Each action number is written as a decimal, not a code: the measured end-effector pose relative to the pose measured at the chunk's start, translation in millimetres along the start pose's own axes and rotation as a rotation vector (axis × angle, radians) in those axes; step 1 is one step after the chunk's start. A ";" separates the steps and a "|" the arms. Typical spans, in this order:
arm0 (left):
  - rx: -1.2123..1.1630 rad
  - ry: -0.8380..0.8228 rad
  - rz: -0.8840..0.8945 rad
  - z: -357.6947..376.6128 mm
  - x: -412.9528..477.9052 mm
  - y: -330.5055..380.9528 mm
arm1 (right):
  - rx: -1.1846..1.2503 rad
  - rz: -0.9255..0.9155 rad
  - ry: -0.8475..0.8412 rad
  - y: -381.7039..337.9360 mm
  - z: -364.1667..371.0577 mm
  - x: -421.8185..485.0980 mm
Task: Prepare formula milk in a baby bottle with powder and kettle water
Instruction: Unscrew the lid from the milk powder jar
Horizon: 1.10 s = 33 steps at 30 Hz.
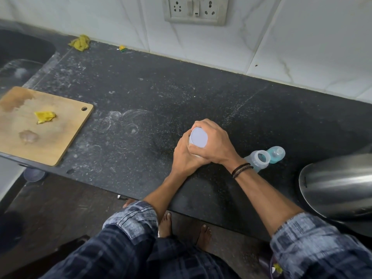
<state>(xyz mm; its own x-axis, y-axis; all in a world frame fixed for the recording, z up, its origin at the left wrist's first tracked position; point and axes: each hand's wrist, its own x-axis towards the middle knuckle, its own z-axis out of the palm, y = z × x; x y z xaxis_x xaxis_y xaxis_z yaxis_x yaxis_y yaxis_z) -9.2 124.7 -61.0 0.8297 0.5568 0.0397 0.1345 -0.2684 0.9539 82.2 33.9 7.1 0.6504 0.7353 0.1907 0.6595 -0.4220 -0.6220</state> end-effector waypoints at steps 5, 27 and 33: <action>0.029 -0.005 0.007 1.7 1.6 -0.4 | 0.006 -0.011 -0.090 4.3 -6.2 3.0; 0.038 0.034 0.067 3.9 2.0 2.9 | -0.117 0.252 0.265 -28.3 25.2 -13.4; 0.059 0.009 0.026 5.6 2.1 -3.6 | -0.061 0.173 0.169 -11.4 16.4 -8.5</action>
<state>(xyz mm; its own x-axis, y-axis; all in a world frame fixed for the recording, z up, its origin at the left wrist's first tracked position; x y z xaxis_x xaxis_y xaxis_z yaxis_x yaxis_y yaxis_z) -4.9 122.4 -66.1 0.8287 0.5557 0.0671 0.1450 -0.3290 0.9331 63.0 41.2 0.2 0.8059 0.5526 0.2127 0.5512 -0.5690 -0.6102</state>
